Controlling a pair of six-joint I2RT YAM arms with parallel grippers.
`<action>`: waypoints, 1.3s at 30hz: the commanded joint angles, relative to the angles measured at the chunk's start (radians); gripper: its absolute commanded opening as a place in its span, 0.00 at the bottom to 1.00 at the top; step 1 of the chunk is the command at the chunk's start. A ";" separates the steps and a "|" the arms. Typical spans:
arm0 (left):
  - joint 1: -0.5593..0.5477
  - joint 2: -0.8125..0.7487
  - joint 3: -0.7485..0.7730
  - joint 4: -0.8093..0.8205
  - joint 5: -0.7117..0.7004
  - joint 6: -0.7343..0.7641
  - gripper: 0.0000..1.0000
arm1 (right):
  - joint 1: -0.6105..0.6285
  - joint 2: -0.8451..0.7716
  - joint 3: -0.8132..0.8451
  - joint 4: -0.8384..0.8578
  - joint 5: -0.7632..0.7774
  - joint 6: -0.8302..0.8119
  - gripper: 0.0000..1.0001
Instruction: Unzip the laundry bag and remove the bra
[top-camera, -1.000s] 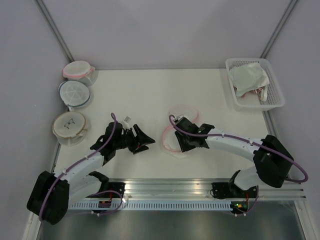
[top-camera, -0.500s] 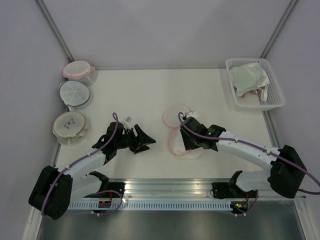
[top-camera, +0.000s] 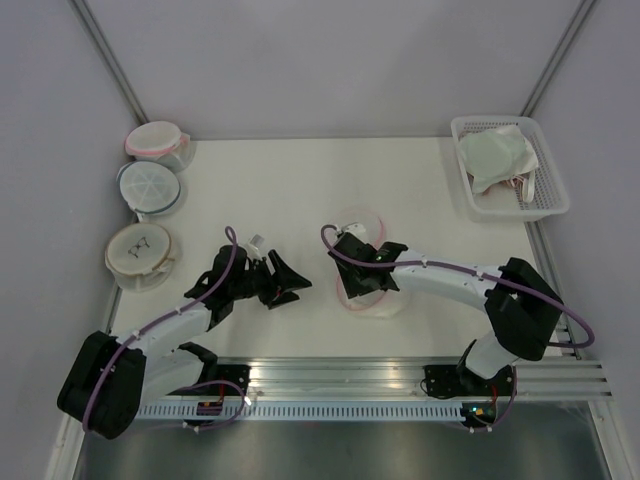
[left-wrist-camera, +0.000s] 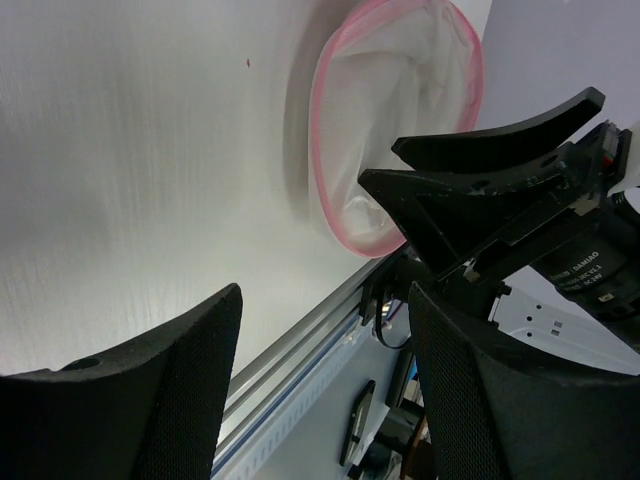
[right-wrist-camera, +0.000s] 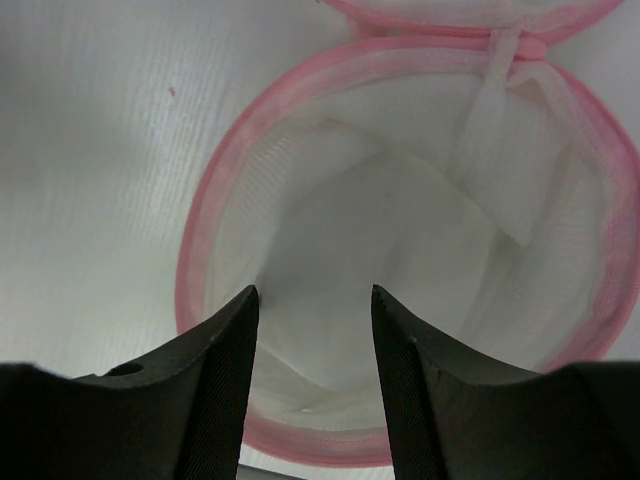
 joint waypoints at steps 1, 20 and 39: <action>0.005 -0.026 -0.013 0.040 0.023 -0.029 0.72 | 0.039 0.017 0.021 -0.052 0.103 0.050 0.56; 0.008 -0.003 -0.046 0.101 0.041 -0.043 0.72 | 0.114 0.085 -0.103 0.065 0.071 0.112 0.00; 0.008 -0.005 -0.023 0.109 0.059 -0.066 0.71 | 0.128 -0.362 -0.034 0.209 -0.145 0.032 0.00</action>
